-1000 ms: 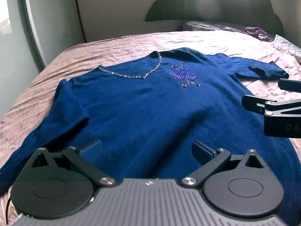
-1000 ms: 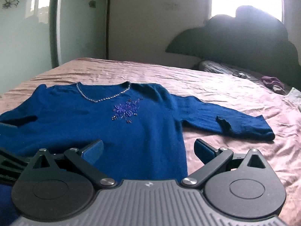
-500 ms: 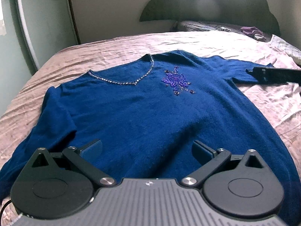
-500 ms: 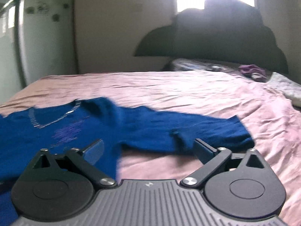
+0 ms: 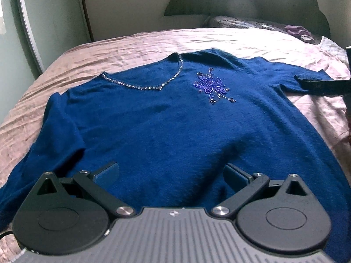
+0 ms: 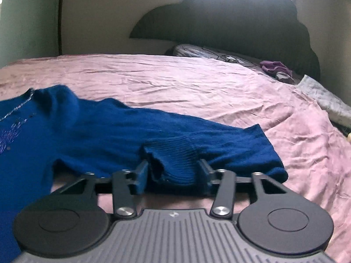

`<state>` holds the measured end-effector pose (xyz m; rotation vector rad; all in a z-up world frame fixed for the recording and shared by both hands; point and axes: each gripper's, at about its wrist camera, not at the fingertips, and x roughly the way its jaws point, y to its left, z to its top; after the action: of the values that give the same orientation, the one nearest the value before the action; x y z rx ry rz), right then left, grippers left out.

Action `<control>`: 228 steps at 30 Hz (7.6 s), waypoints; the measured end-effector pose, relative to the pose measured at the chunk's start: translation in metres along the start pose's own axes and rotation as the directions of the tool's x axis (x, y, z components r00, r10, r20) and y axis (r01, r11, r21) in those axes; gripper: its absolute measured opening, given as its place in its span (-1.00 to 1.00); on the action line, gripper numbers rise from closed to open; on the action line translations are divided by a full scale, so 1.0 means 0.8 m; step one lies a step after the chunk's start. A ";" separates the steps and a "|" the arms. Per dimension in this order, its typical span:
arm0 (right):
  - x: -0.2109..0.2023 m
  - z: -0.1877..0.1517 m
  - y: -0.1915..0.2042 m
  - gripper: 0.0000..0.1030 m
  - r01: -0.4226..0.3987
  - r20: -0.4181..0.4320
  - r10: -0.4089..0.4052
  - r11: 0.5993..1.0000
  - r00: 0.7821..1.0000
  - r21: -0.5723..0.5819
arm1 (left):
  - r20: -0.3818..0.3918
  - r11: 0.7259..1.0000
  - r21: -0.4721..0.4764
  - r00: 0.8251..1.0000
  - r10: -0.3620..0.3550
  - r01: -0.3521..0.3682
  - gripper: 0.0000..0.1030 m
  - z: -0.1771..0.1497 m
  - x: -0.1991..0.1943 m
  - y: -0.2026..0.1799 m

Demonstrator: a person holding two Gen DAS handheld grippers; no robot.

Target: Fold small clothes

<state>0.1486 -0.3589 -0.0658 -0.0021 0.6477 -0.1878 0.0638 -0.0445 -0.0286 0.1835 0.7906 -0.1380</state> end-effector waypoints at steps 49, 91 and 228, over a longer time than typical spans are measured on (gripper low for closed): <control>-0.036 0.103 0.300 -0.88 -0.816 0.066 0.851 0.473 0.520 0.332 | 0.007 0.959 -0.253 0.991 0.131 -0.125 0.99 -0.026 -0.054 0.146; -0.134 0.060 0.453 -0.18 -0.824 -0.114 0.819 0.545 0.563 -0.155 | -0.091 0.780 -0.585 0.973 0.210 -0.223 0.89 -0.133 -0.153 0.313; -0.051 0.057 0.191 0.41 -0.589 -0.054 0.592 0.784 0.804 -0.196 | 0.045 0.993 -0.080 0.995 0.093 -0.089 0.66 0.106 0.099 0.160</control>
<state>0.1708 -0.2045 -0.0142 0.0030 0.6261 0.4941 0.2024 0.0580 -0.0128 0.1413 0.7362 -0.0257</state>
